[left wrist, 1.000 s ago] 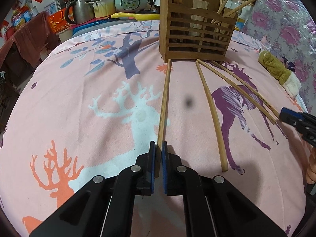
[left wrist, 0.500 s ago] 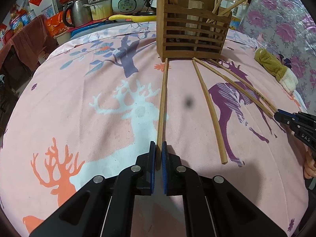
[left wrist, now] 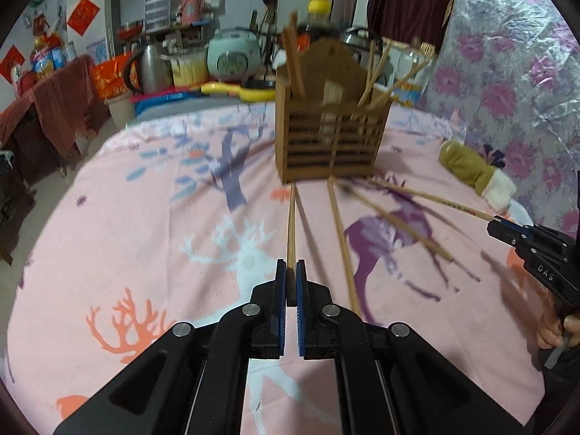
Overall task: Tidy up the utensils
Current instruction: 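Lift both held chopsticks and carry them over the wooden holder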
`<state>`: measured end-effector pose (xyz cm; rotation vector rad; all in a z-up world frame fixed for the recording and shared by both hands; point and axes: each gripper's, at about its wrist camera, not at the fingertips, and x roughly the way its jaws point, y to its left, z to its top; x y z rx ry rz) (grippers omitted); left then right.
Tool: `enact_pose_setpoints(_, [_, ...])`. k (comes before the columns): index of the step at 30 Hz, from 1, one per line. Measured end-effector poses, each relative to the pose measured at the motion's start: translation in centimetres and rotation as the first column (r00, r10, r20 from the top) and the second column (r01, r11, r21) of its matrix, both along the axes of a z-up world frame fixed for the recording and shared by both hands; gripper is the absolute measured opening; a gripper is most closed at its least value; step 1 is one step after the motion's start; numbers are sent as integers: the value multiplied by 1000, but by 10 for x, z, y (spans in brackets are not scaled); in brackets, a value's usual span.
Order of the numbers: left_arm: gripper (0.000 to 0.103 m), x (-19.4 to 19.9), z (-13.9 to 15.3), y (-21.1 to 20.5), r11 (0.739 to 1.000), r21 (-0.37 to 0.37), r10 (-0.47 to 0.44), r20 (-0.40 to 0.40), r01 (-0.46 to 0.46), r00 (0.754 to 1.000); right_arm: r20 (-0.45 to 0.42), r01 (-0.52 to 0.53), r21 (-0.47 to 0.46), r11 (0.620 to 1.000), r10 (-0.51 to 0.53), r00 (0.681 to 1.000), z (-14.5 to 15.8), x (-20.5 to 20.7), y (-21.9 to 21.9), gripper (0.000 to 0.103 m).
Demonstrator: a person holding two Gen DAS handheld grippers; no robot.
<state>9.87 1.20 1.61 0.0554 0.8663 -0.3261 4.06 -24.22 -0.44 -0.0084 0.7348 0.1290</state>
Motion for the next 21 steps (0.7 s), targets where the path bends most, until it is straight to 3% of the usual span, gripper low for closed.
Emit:
enact_pose_setpoints(12, [5,7,78,-30,1000,3,-23,143,23,989,135,-35,51,998,28,990,70,1,15,6])
enact_pose_setpoints(21, [5,21,118,-46,999,-11,-43,186,46,982,187,-50,64,997,38,982,103,10,25,6])
